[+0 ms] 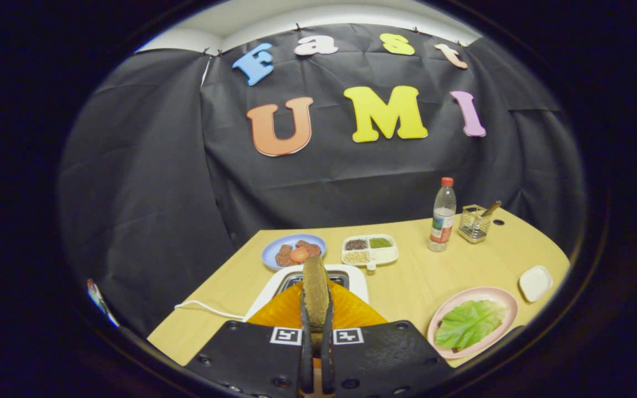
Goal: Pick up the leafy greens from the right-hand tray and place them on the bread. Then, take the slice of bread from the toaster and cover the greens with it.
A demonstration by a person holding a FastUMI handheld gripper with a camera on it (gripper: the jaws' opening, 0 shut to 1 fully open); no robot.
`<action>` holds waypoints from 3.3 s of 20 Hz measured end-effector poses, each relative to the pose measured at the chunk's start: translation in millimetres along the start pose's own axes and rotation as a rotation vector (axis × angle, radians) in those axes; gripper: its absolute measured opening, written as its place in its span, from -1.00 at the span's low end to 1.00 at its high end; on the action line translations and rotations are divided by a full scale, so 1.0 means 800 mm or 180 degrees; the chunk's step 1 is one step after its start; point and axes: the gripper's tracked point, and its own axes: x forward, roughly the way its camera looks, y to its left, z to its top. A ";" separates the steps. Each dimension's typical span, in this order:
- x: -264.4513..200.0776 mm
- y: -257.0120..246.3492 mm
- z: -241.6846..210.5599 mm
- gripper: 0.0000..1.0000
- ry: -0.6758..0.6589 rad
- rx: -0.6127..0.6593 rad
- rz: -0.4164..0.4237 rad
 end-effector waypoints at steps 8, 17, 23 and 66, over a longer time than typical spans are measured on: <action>-0.068 -0.009 0.090 -0.89 -0.0546 0.0233 0.0304; -0.086 -0.158 0.060 -0.89 -0.0565 0.0333 -0.0112; -0.066 -0.237 -0.007 -0.89 -0.0358 0.0506 -0.0312; -0.205 -0.415 0.053 0.91 -0.1011 -0.0400 -0.0781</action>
